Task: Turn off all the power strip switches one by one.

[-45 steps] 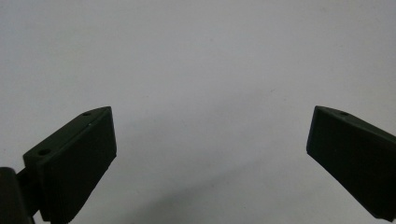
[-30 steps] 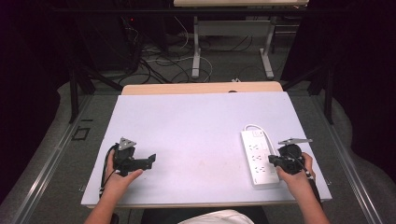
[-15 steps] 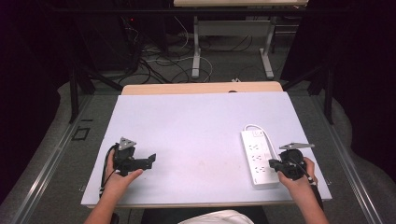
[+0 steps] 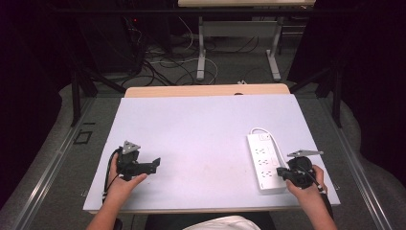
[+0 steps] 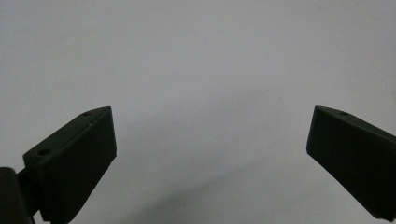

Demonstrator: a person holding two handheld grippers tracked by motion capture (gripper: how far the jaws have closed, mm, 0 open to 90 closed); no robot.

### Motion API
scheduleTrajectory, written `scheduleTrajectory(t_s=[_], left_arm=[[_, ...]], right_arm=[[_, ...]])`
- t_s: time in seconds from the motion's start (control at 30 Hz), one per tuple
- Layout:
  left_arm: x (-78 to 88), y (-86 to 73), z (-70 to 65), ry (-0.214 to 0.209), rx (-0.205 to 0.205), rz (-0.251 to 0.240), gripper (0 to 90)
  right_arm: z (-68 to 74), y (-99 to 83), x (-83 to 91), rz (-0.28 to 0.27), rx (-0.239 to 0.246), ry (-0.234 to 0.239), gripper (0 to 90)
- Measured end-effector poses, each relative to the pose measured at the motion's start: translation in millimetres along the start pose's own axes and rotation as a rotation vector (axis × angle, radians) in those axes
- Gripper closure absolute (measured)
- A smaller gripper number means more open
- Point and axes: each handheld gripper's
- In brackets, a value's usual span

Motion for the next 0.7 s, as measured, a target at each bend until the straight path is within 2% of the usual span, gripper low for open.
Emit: scheduleTrajectory(t_s=[0.13,0.2,0.23,0.27,0.7], left_arm=[[-0.3,0.0,0.5,0.000,0.003,0.001,1.4],[-0.2,0.2,1.0,0.004,-0.009,0.003,1.4],[-0.9,0.0,0.1,-0.003,0.000,-0.001,1.4],[0.0,0.6,-0.2,-0.002,-0.003,0.015,1.4],[-2.4,0.0,-1.9,-0.005,0.007,-0.001,1.4]], right_arm=[[-0.4,-2.4,-1.9,0.020,0.000,0.007,87.3],[-1.1,-3.4,-2.1,0.018,-0.006,0.012,87.3],[-1.7,-3.4,-2.1,0.019,-0.003,0.012,87.4],[-1.7,-3.5,-2.2,0.020,-0.004,0.012,87.5],[-1.7,-3.6,-2.7,0.019,-0.007,0.011,88.6]])
Point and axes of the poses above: each handheld gripper's, and its own axes: x roughly backward along the jaws, y roughly out of its top, z roughly to its left, and after that the axes turned 6 degrees about x, right-handed
